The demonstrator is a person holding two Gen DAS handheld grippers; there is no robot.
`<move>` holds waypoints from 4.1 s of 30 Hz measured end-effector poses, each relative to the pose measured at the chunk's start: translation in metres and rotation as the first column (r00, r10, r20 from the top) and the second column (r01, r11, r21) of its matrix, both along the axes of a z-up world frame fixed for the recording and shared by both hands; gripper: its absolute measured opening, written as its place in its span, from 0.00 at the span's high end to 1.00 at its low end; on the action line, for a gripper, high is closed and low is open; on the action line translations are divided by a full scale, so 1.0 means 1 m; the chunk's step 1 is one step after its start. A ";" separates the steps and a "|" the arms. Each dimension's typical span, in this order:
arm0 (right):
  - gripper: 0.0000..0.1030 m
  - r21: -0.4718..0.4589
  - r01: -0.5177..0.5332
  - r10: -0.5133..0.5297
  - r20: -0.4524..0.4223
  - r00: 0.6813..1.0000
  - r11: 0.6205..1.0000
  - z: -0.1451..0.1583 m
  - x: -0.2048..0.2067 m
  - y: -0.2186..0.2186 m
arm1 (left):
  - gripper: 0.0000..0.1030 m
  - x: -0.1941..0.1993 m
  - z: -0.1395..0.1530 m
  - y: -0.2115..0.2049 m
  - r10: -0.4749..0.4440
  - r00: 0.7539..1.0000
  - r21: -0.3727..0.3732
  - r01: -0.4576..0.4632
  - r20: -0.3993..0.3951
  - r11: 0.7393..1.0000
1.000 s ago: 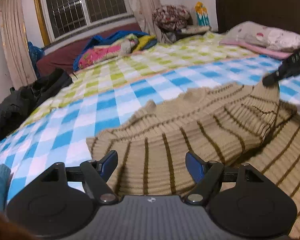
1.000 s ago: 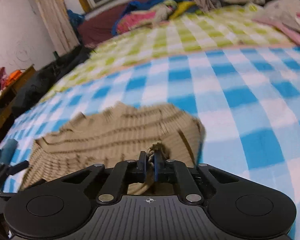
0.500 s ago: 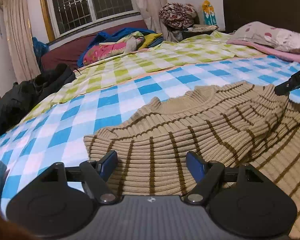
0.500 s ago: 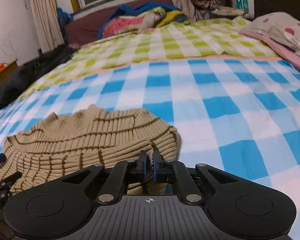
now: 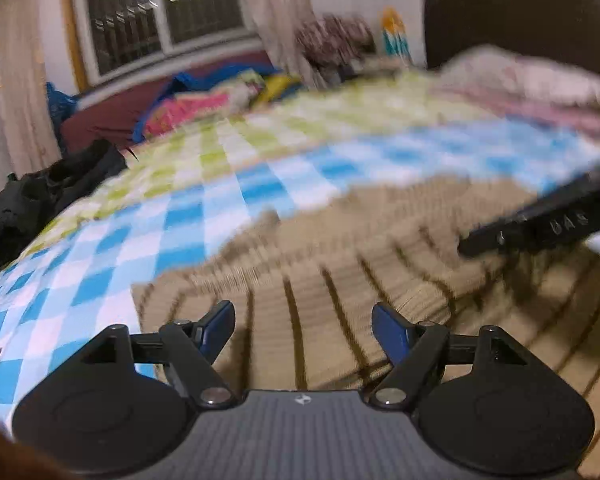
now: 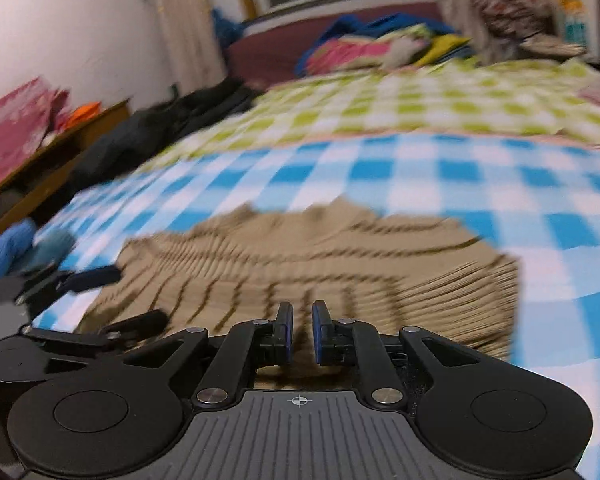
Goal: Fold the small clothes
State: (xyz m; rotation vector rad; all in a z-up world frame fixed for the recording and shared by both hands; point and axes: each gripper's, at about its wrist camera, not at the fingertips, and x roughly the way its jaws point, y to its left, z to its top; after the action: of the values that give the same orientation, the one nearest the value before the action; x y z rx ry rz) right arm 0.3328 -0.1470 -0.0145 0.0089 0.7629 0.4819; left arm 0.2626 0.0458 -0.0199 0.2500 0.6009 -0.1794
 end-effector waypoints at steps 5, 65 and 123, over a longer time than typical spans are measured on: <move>0.93 -0.044 -0.008 0.008 0.004 1.000 0.999 0.001 0.003 0.000 | 0.21 0.003 0.004 0.013 0.028 0.999 -0.081 -0.030 -0.027 0.996; 0.70 -0.040 0.212 -0.216 -0.164 0.963 0.976 -0.001 -0.261 -0.114 | 0.21 -0.251 -0.012 0.029 0.230 0.959 -0.182 -0.259 -0.168 0.949; 0.91 0.268 0.250 -0.162 -0.311 0.936 0.930 -0.011 -0.277 -0.125 | 0.87 -0.262 -0.007 0.049 0.186 0.913 -0.467 -0.351 -0.364 0.812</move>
State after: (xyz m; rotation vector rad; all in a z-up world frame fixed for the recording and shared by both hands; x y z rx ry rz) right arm 0.0553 -0.2716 -0.0257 0.4529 0.9517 0.3938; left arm 0.0005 0.0944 -0.0266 -0.4083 0.8608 -0.0969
